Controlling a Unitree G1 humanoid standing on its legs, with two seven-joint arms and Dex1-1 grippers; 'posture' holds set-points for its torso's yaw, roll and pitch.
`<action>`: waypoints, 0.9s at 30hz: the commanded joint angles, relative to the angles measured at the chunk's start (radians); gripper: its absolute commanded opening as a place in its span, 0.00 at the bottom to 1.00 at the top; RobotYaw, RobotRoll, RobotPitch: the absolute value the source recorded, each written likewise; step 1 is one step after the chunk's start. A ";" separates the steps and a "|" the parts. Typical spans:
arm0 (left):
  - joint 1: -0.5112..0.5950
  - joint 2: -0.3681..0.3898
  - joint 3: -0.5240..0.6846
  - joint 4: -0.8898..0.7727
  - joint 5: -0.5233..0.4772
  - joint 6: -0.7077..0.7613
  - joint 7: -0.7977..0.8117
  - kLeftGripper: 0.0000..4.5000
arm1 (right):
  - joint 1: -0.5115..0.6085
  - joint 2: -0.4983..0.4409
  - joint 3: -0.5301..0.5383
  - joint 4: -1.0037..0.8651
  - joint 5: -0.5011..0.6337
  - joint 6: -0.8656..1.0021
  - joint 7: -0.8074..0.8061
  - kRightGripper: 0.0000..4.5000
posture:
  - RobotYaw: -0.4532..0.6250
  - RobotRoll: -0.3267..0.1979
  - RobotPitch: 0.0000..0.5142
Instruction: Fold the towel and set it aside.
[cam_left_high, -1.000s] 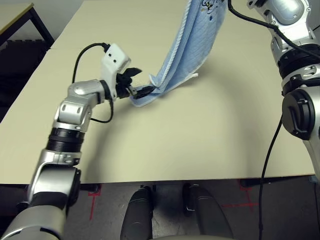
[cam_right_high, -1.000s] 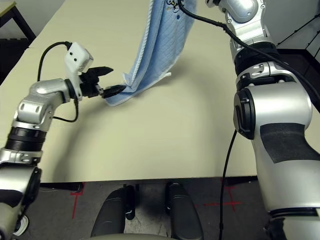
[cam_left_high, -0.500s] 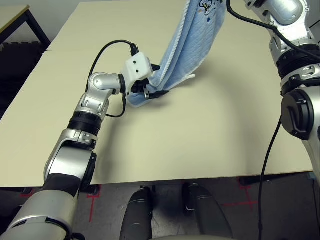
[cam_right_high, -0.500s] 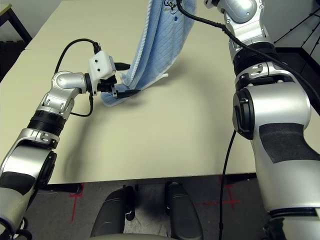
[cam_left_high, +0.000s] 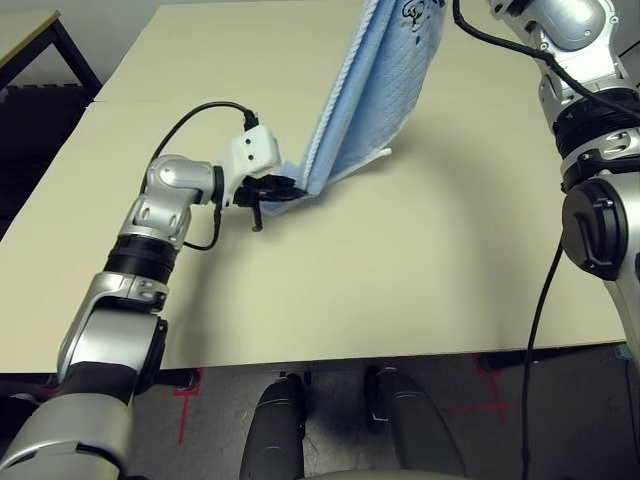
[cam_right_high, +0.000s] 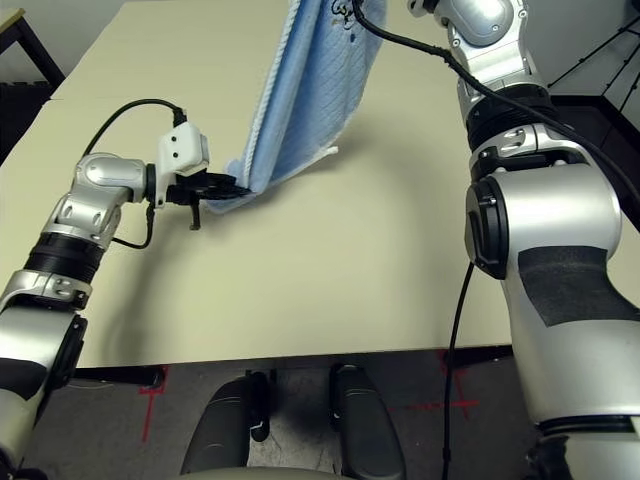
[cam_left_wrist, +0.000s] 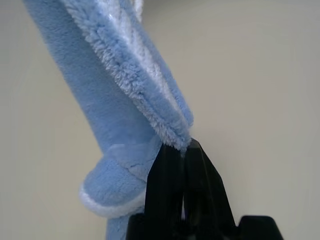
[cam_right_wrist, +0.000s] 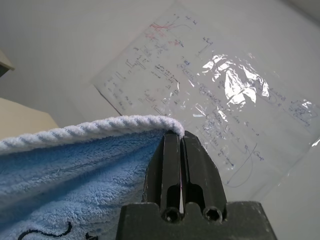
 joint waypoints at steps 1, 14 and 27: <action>0.005 0.053 0.032 -0.068 0.050 0.050 0.079 0.01 | 0.005 -0.009 -0.004 0.001 0.012 -0.003 -0.002 0.00 | 0.46 0.62 0.32; -0.116 -0.044 0.164 -0.295 -0.005 0.396 0.389 0.01 | 0.005 -0.003 0.000 0.002 0.006 0.003 -0.026 0.00 | 0.47 0.62 0.32; -0.013 -0.058 0.147 -0.593 -0.211 0.817 0.343 0.01 | 0.007 -0.003 0.000 -0.001 0.007 0.002 -0.027 0.00 | 0.46 0.62 0.32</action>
